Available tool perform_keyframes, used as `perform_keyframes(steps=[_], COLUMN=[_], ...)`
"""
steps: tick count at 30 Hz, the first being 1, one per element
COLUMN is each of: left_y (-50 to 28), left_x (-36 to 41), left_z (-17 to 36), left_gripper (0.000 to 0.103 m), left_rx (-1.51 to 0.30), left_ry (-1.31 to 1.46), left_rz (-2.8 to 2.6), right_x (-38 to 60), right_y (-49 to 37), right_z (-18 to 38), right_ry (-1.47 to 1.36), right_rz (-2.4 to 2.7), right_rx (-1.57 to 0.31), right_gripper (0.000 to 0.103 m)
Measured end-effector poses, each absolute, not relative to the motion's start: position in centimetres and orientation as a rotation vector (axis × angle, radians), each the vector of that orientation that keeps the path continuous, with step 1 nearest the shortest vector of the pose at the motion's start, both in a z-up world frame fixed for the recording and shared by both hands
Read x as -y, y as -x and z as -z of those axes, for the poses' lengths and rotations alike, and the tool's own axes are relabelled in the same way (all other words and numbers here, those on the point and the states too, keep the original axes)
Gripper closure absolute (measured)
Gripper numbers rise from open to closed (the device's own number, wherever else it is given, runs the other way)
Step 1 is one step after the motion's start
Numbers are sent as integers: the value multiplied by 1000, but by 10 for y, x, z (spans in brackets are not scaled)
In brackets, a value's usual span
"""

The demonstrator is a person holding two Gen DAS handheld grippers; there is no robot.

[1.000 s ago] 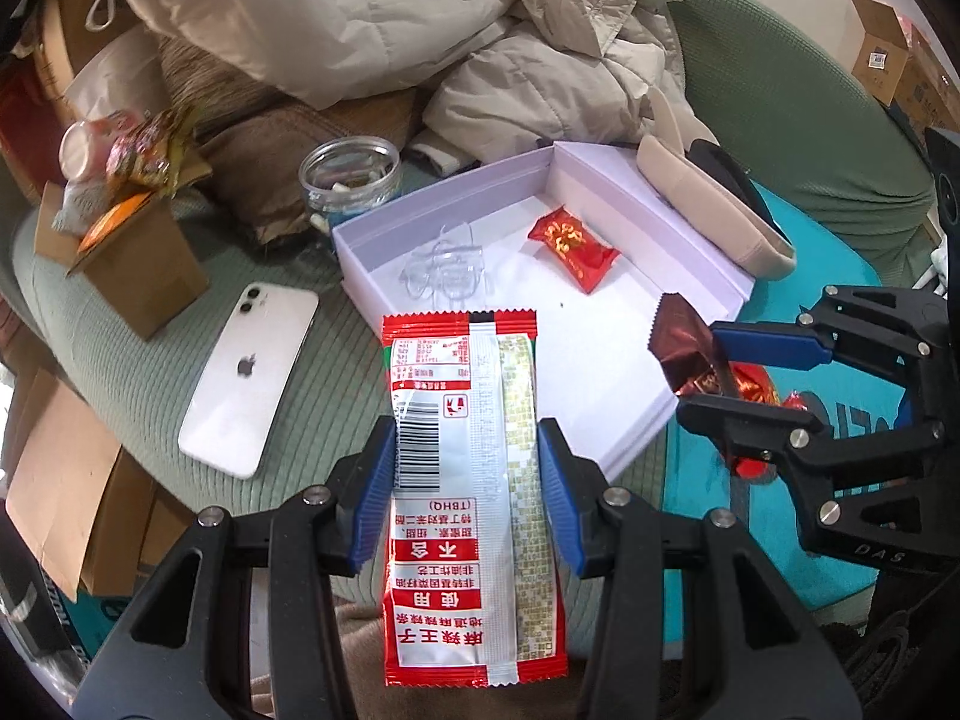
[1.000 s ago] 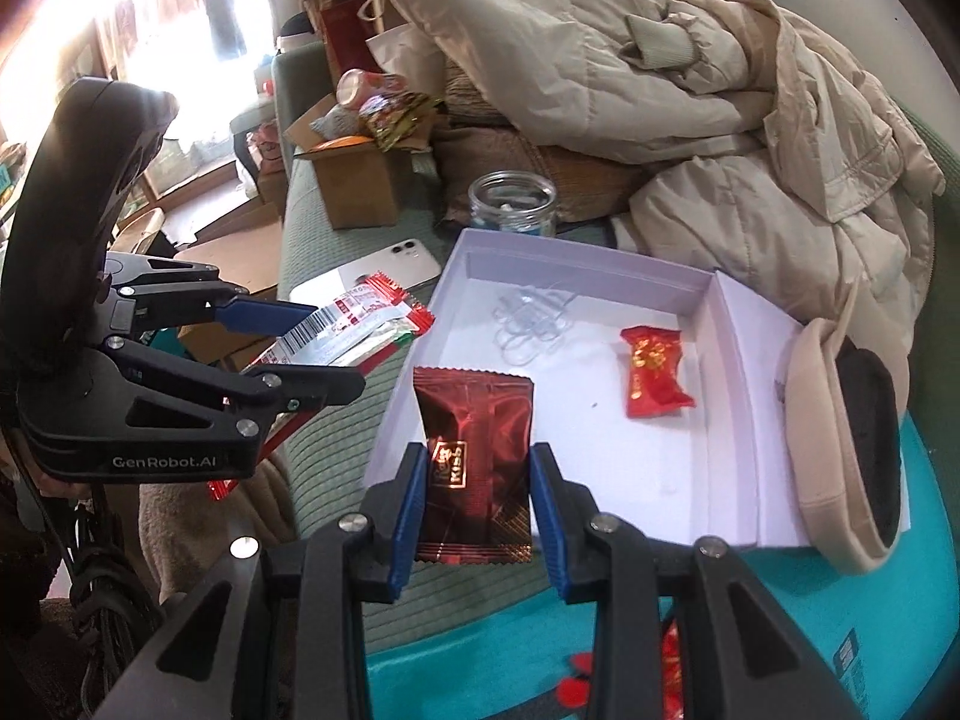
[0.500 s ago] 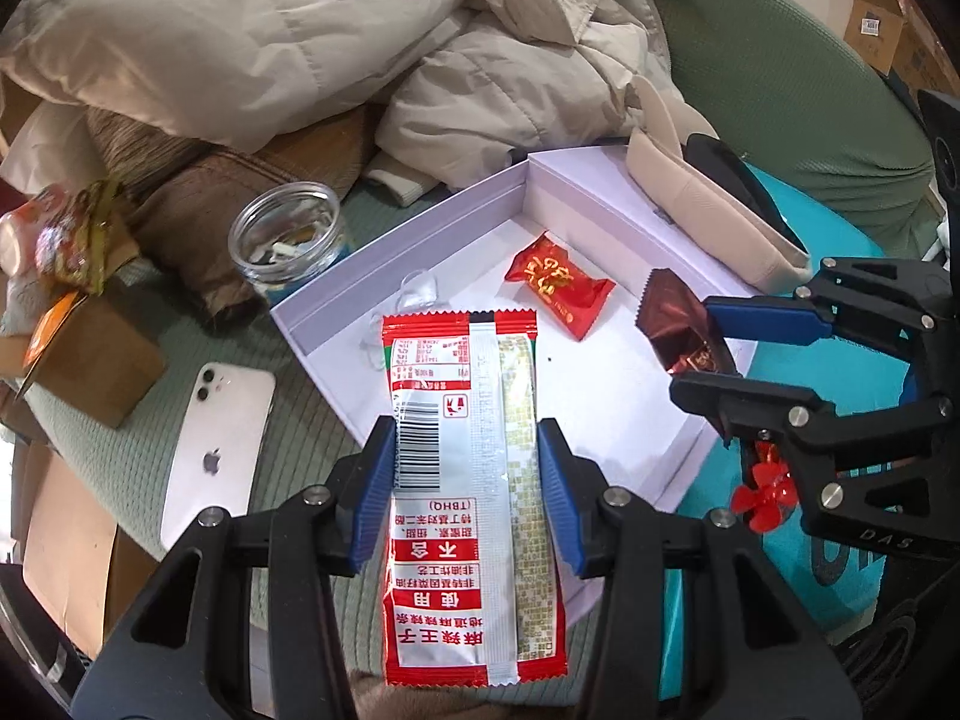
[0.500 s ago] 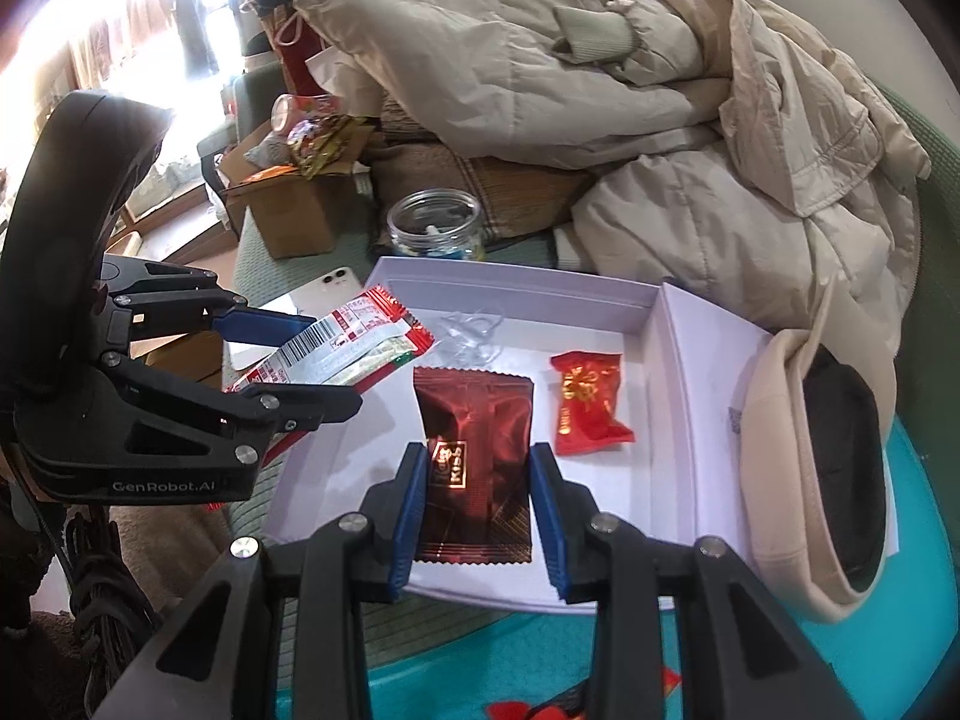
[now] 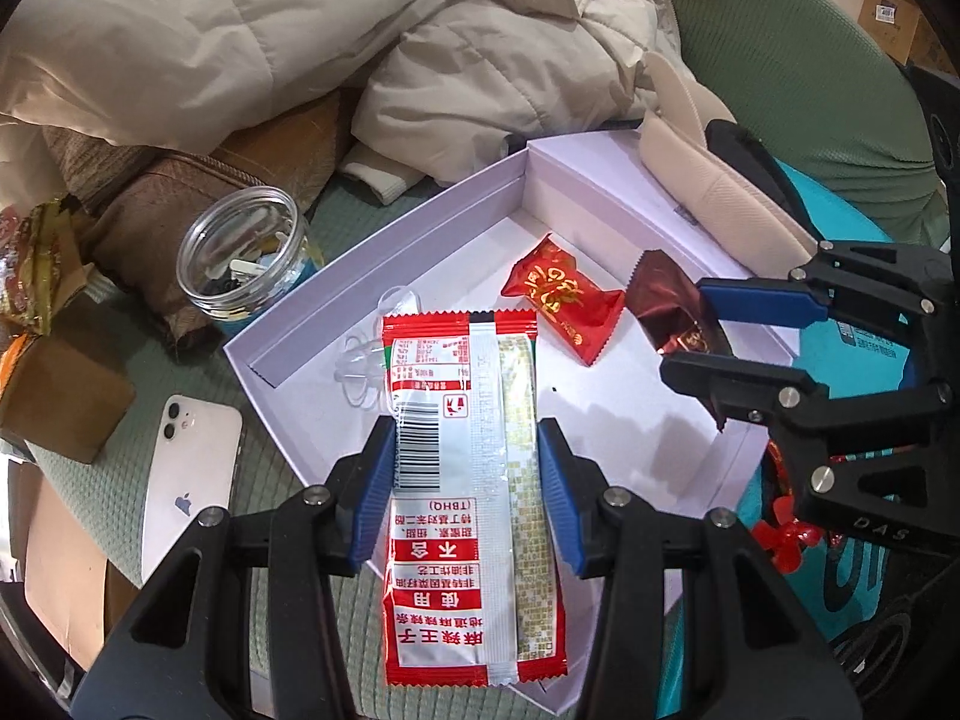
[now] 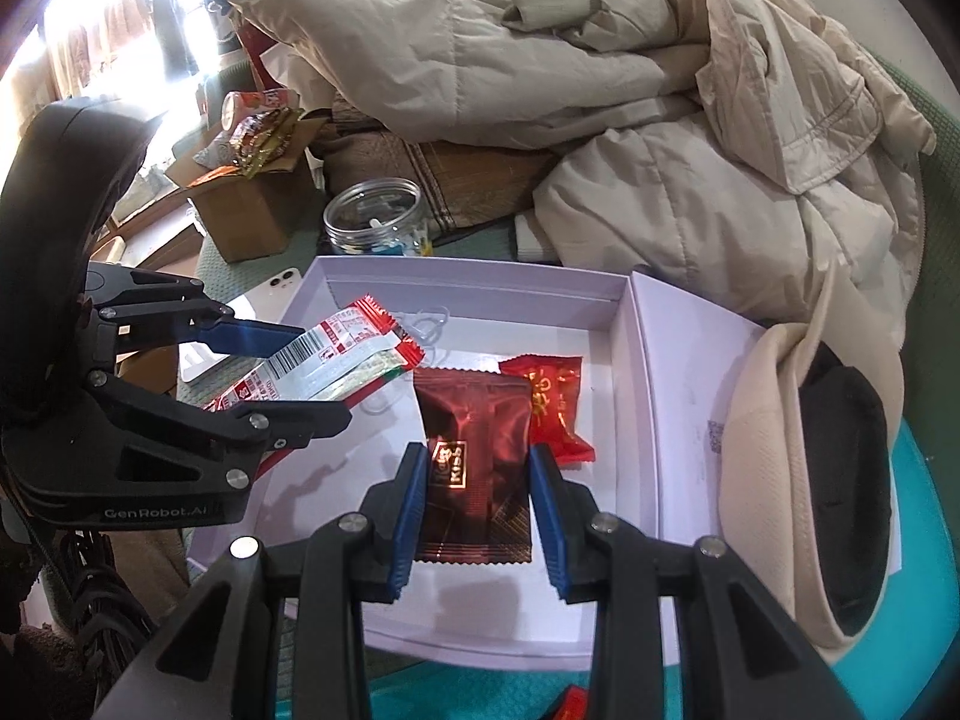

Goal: Organize objects
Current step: 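Lower and release the long packet into the box while the right tool releases the chocolate packet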

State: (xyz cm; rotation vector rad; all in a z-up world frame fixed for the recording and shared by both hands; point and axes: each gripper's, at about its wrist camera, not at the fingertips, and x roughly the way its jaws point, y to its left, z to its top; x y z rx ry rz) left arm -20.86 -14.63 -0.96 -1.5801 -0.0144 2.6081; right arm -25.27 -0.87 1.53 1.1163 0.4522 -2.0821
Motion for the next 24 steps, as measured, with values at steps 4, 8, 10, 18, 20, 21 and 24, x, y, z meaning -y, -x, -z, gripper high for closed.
perform_keyframes(steps=[4,8,10,18,20,21,24], left_y=[215,219,220,228,228,228,230], left_x=[146,145,143,135,131,130,126], left_z=[16,20,22,37,40,41,47], left_gripper=[58,58,58,58,58,58,58], left_rx=[29,43,39,0,-25,-32,-21], left_ry=[1593,1577,1577,1610,1600,1598,1604], left_rz=[-2589,-2569,-2559,-2532,-2533,-2532,-2513], right_x=[10,11,12,12,11,10,9], right_y=[260,265,267,276,276,277,278], right_z=[-9,-3,-1,15,19,21,27], right_ry=[-1134,-1154,-1157,-1201,-1214,-1225,-1248], right_rz=[2071,2068,2066,2056,2057,2058,2051], right_rx=[-437,-434,-430,-417,-416,-419,-428], right_gripper=[69,69,69,69,69,69,69])
